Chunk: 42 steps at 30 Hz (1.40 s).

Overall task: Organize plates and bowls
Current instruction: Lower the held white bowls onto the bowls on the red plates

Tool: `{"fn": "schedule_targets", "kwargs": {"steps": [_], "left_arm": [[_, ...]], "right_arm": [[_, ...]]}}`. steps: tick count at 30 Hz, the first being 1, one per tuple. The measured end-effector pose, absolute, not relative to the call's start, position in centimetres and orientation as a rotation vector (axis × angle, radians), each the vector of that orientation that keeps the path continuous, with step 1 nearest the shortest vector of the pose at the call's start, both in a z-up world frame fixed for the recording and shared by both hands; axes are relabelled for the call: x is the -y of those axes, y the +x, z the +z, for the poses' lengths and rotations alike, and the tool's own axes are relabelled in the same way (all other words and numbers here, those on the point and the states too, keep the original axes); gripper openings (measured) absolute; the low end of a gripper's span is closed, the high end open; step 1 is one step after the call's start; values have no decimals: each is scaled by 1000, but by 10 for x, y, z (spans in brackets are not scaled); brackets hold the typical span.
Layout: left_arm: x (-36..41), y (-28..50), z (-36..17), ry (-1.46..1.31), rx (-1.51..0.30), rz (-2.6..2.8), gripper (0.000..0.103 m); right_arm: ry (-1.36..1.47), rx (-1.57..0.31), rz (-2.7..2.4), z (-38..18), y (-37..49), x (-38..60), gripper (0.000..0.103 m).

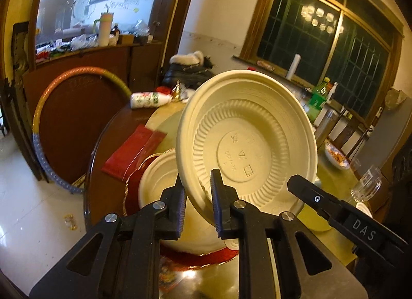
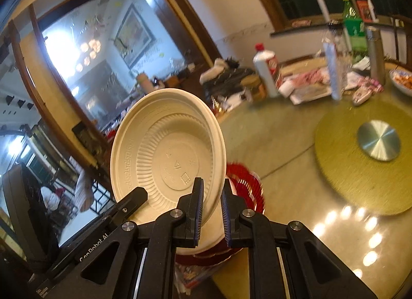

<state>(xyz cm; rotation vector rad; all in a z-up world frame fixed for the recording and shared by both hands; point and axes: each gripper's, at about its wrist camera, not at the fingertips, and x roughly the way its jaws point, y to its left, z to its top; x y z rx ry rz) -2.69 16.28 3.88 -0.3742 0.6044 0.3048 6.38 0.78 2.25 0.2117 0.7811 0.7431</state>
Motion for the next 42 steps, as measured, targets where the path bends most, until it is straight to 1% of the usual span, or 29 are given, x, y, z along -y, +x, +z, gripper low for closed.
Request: {"fn": "schedule_targets", "kwargs": {"steps": [10, 19, 42], "left_arm": [[-177, -29, 16, -399, -705, 327, 16], [-183, -29, 7, -415, -763, 337, 16], [-191, -28, 3, -448, -799, 332, 17]], "right_arm": [[183, -908, 746, -7, 68, -24, 14], [171, -964, 740, -19, 73, -32, 14], [163, -996, 733, -23, 78, -39, 14]]}}
